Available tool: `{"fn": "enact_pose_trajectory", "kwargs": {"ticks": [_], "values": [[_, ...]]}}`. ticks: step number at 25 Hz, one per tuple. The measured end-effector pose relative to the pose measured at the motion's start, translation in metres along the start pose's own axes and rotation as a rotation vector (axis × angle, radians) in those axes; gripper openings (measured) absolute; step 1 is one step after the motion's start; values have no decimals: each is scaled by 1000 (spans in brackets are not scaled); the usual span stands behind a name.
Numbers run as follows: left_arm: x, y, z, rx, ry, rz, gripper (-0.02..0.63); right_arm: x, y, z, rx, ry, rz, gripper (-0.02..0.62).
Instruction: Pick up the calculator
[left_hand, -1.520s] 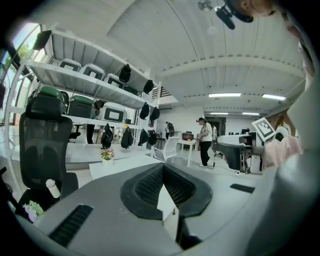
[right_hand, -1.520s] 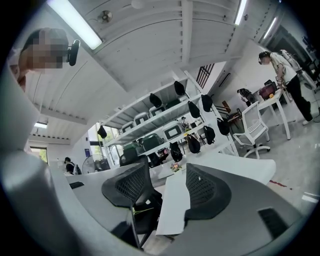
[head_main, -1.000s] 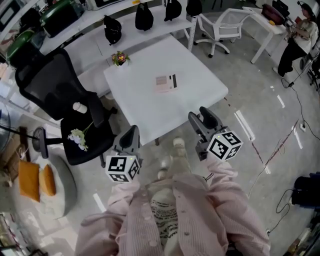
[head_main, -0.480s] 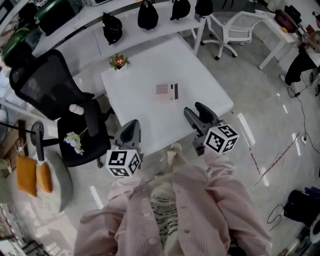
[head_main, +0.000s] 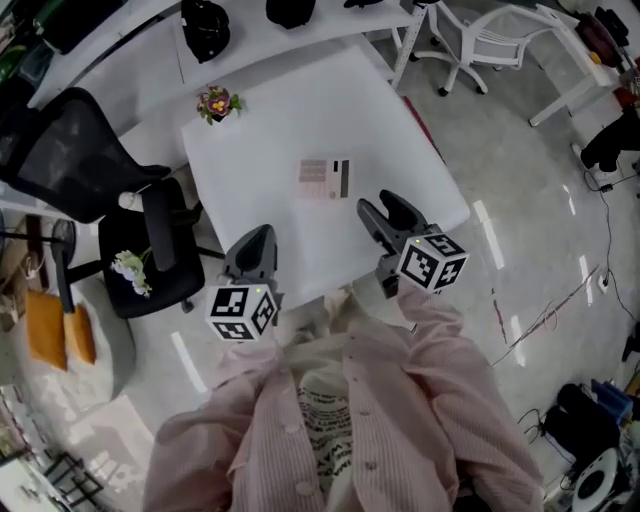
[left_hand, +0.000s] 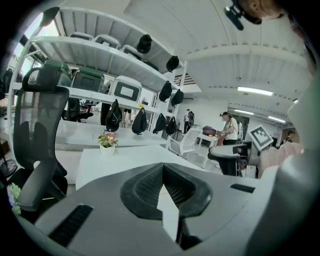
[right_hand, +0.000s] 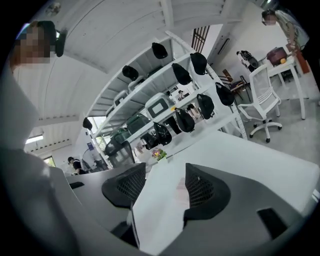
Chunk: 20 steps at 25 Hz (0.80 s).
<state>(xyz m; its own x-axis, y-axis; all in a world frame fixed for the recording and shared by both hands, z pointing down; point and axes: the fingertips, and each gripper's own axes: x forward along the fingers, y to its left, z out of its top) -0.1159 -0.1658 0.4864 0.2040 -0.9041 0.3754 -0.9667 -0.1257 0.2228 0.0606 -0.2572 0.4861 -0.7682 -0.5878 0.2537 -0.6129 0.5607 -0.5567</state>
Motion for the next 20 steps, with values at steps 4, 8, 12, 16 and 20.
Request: {"fn": "enact_pose_trajectory", "kwargs": {"ticks": [4,8,12,16,20], "values": [[29,8,-16,-41,43,25,0,23,-25,-8,38,47,4,222],[52,15,-34,-93,86,54,0,44,-47,-20,72,105,6,222],[68,21,-45,-120,116,86,0,64,-65,-33,100,165,3,222],[78,30,-58,-156,138,118,1,86,-79,-51,110,226,1,222],[90,38,-72,-178,161,133,0,109,-90,-62,118,266,0,222]]}}
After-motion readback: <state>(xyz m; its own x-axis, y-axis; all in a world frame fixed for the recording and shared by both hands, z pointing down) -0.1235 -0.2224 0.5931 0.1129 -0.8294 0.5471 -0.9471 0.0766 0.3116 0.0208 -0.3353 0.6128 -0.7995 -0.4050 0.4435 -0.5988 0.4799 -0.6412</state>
